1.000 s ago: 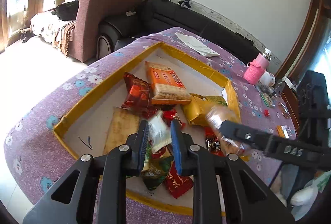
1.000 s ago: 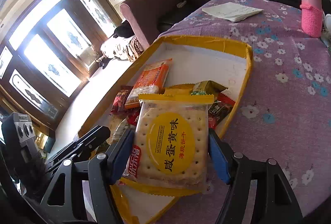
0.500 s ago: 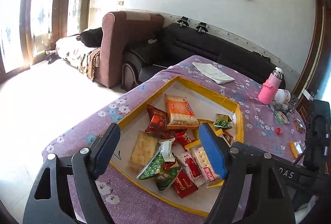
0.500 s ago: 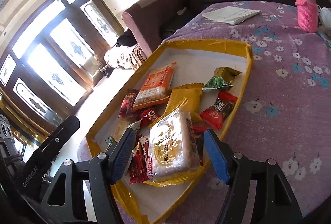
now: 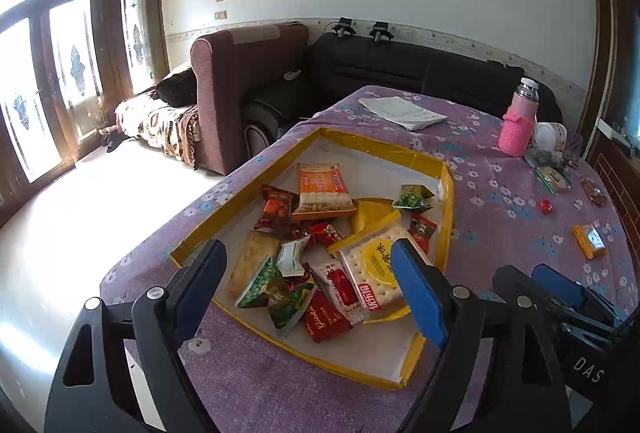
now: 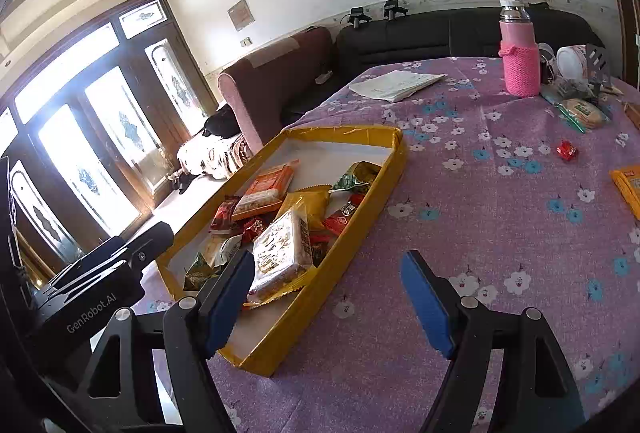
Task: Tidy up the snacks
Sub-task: 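Withdraw both open tools from the tray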
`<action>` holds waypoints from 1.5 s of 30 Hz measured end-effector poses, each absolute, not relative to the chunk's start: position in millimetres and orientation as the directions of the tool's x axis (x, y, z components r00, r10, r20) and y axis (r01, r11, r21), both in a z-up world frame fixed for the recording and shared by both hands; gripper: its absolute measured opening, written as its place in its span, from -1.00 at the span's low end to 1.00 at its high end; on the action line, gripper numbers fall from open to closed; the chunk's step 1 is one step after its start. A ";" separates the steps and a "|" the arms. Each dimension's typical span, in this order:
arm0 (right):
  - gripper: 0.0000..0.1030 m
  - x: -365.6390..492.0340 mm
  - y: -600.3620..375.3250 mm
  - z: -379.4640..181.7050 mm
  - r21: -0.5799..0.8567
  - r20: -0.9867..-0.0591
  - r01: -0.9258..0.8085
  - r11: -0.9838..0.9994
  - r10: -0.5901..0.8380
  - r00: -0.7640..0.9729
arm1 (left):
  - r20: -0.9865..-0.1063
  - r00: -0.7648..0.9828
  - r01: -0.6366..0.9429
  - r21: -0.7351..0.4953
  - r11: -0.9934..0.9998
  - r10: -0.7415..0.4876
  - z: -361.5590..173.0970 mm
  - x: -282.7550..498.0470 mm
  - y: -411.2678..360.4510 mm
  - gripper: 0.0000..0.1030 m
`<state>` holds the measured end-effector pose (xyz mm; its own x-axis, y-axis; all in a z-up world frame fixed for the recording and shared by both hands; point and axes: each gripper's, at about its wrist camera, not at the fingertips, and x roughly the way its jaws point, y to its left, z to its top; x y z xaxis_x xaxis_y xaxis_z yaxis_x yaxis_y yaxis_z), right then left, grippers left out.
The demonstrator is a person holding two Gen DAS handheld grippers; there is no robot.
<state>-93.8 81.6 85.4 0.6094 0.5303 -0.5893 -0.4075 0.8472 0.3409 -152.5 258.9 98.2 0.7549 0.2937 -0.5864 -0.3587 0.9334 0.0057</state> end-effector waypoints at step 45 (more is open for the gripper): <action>0.55 -105.7 79.3 69.4 0.267 -0.621 -0.389 0.882 0.466 0.630 | -0.611 0.747 -0.335 -0.007 0.942 0.262 95.7 -149.4 245.7 0.65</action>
<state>-105.7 79.3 69.4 0.6300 0.4662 -0.6211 -0.3893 0.8816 0.2668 -149.4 245.7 95.7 0.7471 0.2617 -0.6110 -0.3355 0.9420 -0.0067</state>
